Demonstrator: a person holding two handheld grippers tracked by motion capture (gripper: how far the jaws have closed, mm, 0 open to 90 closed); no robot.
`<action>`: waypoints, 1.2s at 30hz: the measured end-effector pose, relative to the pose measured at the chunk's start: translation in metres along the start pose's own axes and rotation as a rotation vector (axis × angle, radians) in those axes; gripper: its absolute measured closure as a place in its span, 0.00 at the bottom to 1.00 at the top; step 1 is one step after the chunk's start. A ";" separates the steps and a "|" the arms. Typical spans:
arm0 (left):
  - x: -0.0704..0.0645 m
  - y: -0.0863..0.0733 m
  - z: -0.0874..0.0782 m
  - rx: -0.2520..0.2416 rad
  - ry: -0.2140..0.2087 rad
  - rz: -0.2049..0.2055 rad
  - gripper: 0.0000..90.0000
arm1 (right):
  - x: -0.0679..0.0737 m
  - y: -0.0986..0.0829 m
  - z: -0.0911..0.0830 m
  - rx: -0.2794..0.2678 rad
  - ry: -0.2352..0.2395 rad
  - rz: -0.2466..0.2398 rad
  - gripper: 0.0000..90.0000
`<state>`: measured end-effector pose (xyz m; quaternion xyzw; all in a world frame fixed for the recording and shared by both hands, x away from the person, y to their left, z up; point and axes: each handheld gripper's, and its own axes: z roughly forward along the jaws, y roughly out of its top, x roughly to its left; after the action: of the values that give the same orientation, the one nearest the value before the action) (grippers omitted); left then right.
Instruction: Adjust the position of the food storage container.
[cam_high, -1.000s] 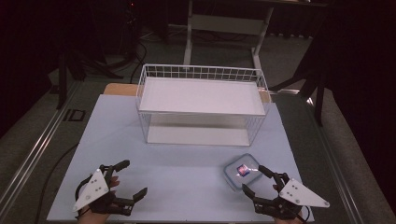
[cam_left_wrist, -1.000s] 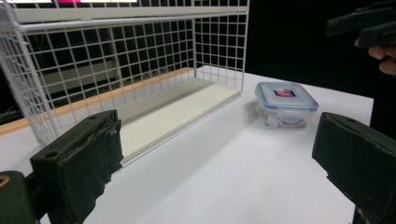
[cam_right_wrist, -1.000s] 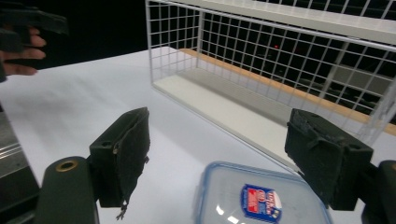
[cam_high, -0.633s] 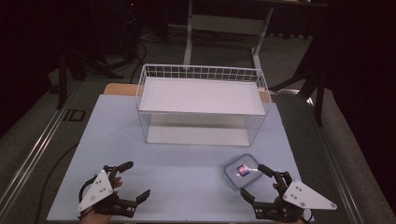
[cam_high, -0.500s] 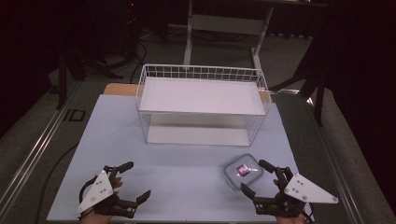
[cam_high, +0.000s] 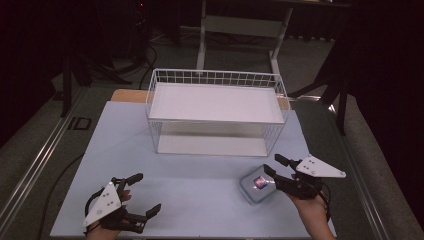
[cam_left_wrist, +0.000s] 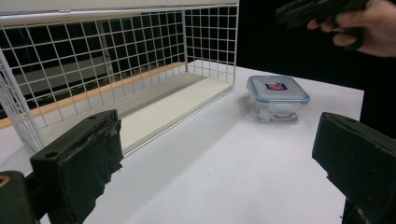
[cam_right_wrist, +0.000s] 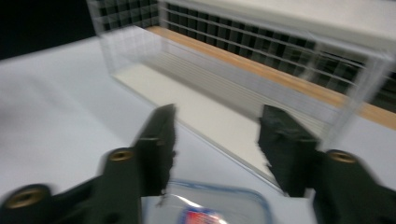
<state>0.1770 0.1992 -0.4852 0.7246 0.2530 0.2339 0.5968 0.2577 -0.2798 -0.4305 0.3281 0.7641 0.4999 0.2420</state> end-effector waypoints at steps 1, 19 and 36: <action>0.000 0.000 0.000 0.001 0.000 -0.001 0.03 | -0.005 -0.004 0.004 0.010 0.002 0.015 0.63; 0.000 -0.001 0.000 0.003 -0.006 -0.002 0.03 | -0.056 -0.074 0.028 0.247 -0.115 0.063 1.00; -0.002 -0.001 0.003 0.013 -0.014 0.008 0.03 | -0.034 -0.099 0.032 0.377 0.000 0.083 1.00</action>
<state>0.1771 0.1956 -0.4871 0.7311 0.2476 0.2295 0.5928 0.2766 -0.3137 -0.5328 0.3989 0.8300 0.3574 0.1557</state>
